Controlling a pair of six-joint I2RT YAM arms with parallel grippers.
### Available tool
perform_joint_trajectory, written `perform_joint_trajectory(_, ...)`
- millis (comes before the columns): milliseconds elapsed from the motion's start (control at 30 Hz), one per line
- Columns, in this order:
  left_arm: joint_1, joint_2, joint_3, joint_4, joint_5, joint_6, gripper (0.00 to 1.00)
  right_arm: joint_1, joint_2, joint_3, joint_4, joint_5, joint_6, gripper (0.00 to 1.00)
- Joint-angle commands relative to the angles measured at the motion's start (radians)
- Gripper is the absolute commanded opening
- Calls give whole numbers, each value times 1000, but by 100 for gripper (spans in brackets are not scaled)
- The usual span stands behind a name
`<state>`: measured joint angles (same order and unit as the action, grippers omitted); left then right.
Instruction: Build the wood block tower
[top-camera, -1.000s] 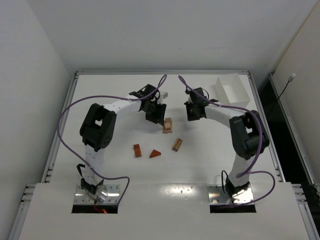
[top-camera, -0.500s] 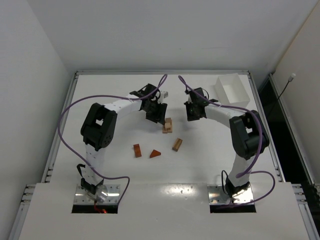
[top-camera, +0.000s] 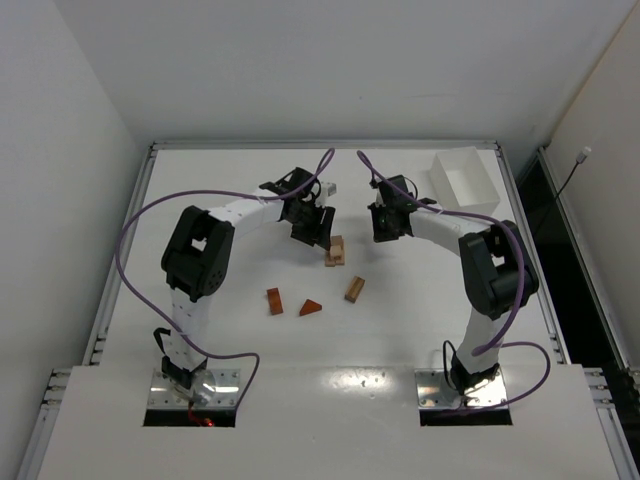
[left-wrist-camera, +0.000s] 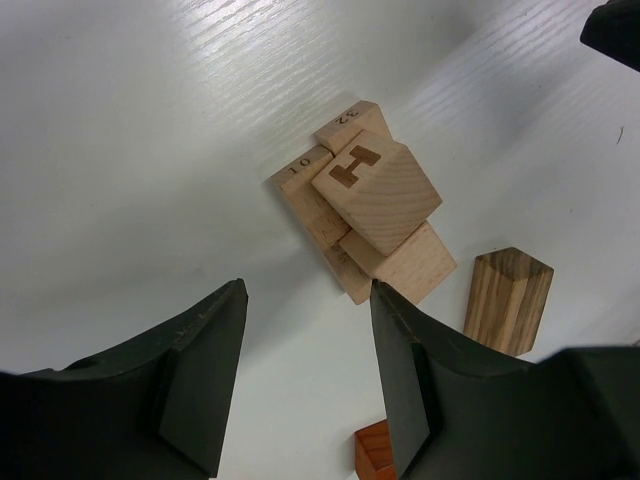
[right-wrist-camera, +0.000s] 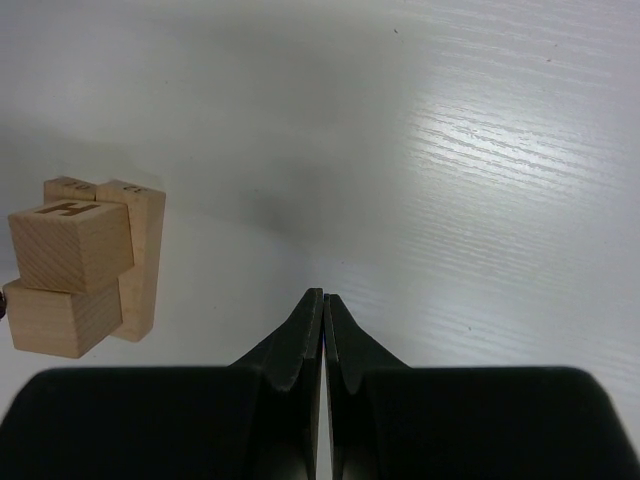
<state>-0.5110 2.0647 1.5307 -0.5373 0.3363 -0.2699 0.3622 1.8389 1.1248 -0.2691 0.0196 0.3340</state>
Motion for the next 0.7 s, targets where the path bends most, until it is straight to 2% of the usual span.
perform_joint_trajectory(0,-9,12,34,5,12,3,49,-5,-46,0,37,-17,17,0)
perform_joint_trajectory(567,-9,11,43,5,-17,12,53,-5,-36,0,37,-26,17,0)
perform_joint_trajectory(633,-9,-29,5,5,-45,12,46,-5,-36,0,37,-26,26,0)
perform_joint_trajectory(667,-9,-44,-9,19,-55,12,36,-5,-36,9,37,-26,27,0)
